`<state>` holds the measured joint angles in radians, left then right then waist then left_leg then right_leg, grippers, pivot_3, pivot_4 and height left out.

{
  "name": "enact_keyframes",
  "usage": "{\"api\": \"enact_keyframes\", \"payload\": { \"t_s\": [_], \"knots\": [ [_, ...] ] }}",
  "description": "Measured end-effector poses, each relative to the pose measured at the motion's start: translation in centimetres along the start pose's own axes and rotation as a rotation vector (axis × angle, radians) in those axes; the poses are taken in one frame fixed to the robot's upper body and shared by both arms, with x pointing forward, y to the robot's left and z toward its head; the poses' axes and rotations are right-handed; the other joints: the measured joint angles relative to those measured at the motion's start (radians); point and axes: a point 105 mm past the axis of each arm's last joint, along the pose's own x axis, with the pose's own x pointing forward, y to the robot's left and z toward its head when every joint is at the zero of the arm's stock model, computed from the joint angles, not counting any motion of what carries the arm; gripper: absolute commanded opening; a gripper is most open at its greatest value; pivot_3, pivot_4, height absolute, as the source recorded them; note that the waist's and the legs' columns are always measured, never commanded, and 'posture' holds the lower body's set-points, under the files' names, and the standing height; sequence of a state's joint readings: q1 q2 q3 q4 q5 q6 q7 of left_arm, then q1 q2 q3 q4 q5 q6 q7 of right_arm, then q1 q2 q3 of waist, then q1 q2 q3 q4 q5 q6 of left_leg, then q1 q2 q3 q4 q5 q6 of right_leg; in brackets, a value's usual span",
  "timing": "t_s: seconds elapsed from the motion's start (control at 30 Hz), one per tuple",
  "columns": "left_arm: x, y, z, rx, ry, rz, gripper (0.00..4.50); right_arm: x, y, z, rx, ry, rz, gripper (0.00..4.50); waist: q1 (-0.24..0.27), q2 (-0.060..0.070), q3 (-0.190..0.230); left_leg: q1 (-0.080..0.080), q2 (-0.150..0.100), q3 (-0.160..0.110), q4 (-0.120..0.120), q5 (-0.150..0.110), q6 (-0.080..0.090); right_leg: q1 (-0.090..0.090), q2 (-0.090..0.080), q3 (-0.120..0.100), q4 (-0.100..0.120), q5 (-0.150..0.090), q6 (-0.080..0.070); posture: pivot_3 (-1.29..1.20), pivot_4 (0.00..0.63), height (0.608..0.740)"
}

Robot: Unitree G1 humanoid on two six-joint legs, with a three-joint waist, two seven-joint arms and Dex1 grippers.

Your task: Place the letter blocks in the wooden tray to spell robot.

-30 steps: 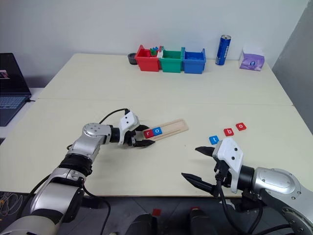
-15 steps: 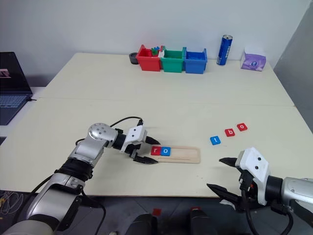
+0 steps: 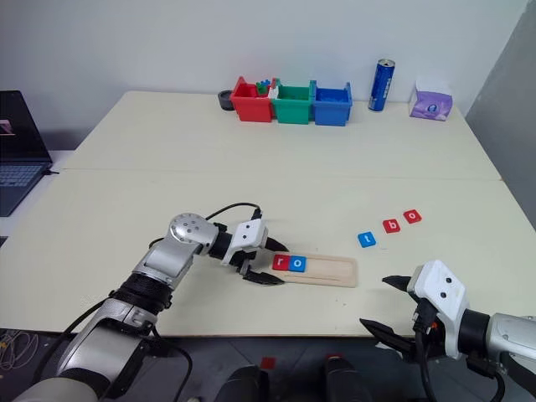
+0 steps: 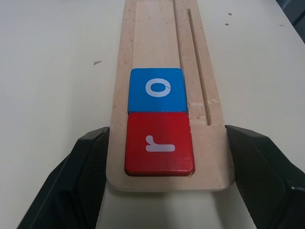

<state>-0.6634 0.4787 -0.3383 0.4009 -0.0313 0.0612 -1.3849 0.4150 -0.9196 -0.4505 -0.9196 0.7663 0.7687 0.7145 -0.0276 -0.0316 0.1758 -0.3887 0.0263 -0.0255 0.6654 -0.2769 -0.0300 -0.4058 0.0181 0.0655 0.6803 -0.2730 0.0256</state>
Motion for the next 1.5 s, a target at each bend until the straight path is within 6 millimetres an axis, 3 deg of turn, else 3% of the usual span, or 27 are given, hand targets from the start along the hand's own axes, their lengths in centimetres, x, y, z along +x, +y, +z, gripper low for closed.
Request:
{"api": "enact_keyframes", "payload": {
  "t_s": [0.37,0.43,0.5,0.7,0.9,1.03,1.13,1.33,1.5],
  "knots": [
    [0.5,-0.9,0.3,-0.050,0.007,0.008,3.38,0.0,-0.3,0.3,-0.029,-0.012,-0.010,4.50,0.000,0.000,0.000,0.000,0.000,0.000,0.000,0.000,0.000,0.000,0.000,0.000,0.000,0.000,0.000,0.00,0.150,0.740],
    [0.6,-1.0,0.4,-0.057,0.008,0.016,4.10,0.0,-0.3,0.3,-0.030,-0.012,-0.009,4.50,0.000,0.000,0.000,0.000,0.000,0.000,0.000,0.000,0.000,0.000,0.000,0.000,0.000,0.000,0.000,0.00,0.150,0.740],
    [0.6,-1.1,0.5,-0.067,0.010,0.017,4.44,0.0,-0.3,0.3,-0.035,-0.011,-0.008,4.50,0.000,0.000,0.000,0.000,0.000,0.000,0.000,0.000,0.000,0.000,0.000,0.000,0.000,0.000,0.000,0.00,0.150,0.740],
    [0.6,-1.3,0.7,-0.084,0.016,0.018,4.44,0.1,-0.5,0.3,-0.040,-0.007,0.000,4.50,0.000,0.000,0.000,0.000,0.000,0.000,0.000,0.000,0.000,0.000,0.000,0.000,0.000,0.000,0.000,0.00,0.150,0.740],
    [-0.7,-1.0,0.2,-0.081,0.034,0.064,4.44,-0.1,-1.3,0.2,-0.047,0.003,-0.011,4.50,0.000,0.000,0.000,0.001,0.000,0.000,0.000,0.000,0.000,0.000,0.000,0.000,0.000,0.000,0.000,0.00,0.150,0.740],
    [-2.4,0.2,0.6,-0.088,-0.013,0.168,4.44,-0.2,-2.9,1.0,-0.058,-0.036,-0.060,4.50,0.000,0.000,0.000,0.001,0.001,0.000,0.000,0.000,0.000,0.000,0.000,0.000,0.000,0.000,0.000,0.00,0.150,0.740],
    [-3.0,-0.1,1.0,-0.108,-0.076,0.191,4.44,0.3,-4.6,1.6,-0.039,-0.085,-0.133,4.50,-0.002,0.000,0.000,0.001,0.001,0.000,0.000,0.000,0.000,0.000,-0.001,0.001,0.000,0.000,0.000,0.00,0.150,0.740],
    [-4.2,-1.6,1.8,-0.186,-0.231,0.227,4.44,3.7,-11.2,0.4,0.133,-0.127,-0.464,4.50,-0.005,0.000,0.000,0.003,0.001,0.001,-0.001,0.000,0.000,0.000,-0.001,0.004,0.001,0.000,-0.001,0.00,0.150,0.740],
    [-5.7,-2.4,2.7,-0.179,-0.286,0.232,4.44,6.0,-14.3,-0.8,0.270,-0.128,-0.611,4.50,-0.001,0.002,0.000,0.002,0.001,0.001,-0.001,0.000,0.000,0.000,-0.001,0.004,0.001,0.003,-0.005,0.00,0.150,0.740]
  ]
}}
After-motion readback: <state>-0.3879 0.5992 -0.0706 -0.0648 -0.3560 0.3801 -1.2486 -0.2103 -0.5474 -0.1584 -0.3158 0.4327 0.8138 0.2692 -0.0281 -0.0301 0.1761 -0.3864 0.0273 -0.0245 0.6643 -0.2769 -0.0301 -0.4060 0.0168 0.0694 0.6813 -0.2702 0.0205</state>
